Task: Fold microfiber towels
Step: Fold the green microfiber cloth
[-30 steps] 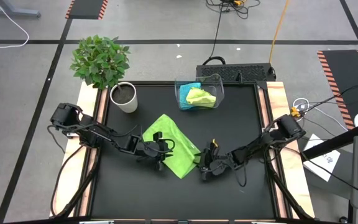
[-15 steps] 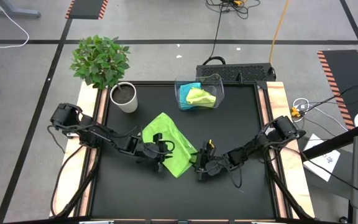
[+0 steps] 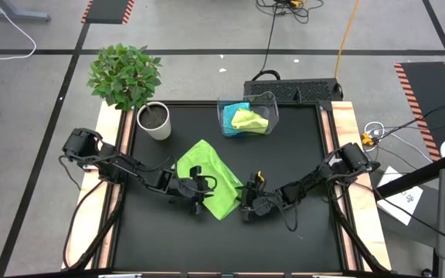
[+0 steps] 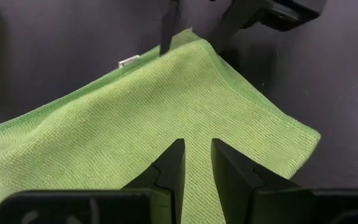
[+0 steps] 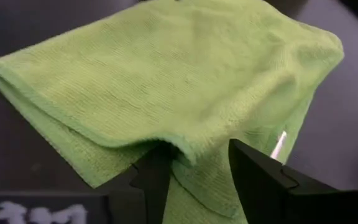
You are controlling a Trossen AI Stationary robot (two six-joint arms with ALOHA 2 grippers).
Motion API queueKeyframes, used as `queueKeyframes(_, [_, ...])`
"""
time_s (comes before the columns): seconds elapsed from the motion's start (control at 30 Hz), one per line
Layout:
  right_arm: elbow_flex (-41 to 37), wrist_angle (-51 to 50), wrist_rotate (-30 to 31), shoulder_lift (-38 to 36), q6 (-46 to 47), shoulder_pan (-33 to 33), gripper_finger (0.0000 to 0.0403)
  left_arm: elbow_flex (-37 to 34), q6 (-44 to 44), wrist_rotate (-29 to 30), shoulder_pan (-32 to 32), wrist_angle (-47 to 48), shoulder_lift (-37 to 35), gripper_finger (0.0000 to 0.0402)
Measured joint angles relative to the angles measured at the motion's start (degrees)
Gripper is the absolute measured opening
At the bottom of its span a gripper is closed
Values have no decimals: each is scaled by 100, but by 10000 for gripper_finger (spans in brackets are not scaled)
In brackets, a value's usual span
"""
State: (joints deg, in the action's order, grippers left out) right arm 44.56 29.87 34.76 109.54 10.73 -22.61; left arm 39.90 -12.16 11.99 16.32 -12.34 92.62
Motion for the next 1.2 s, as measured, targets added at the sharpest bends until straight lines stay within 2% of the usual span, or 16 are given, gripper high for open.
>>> queueKeyframes(0.1, [0,-77,2,0,-29,26,114,0,0,2,34,28,0,81])
queueKeyframes(0.2, [-2,-81,0,0,-286,26,40,0,0,2,69,26,0,81])
queueKeyframes(0.27, [2,-109,-9,-22,-475,0,12,0,-4,2,95,37,0,81])
queueKeyframes(0.67, [114,-1381,313,-894,-846,-378,1,-2,-37,4,186,61,0,81])
queueKeyframes(1.0, [114,-1780,558,-1044,-1369,-776,1,-4,12,7,183,61,0,81])
queueKeyframes(1.2, [322,-2730,620,-1069,-1241,-1012,0,-4,51,9,183,61,0,81])
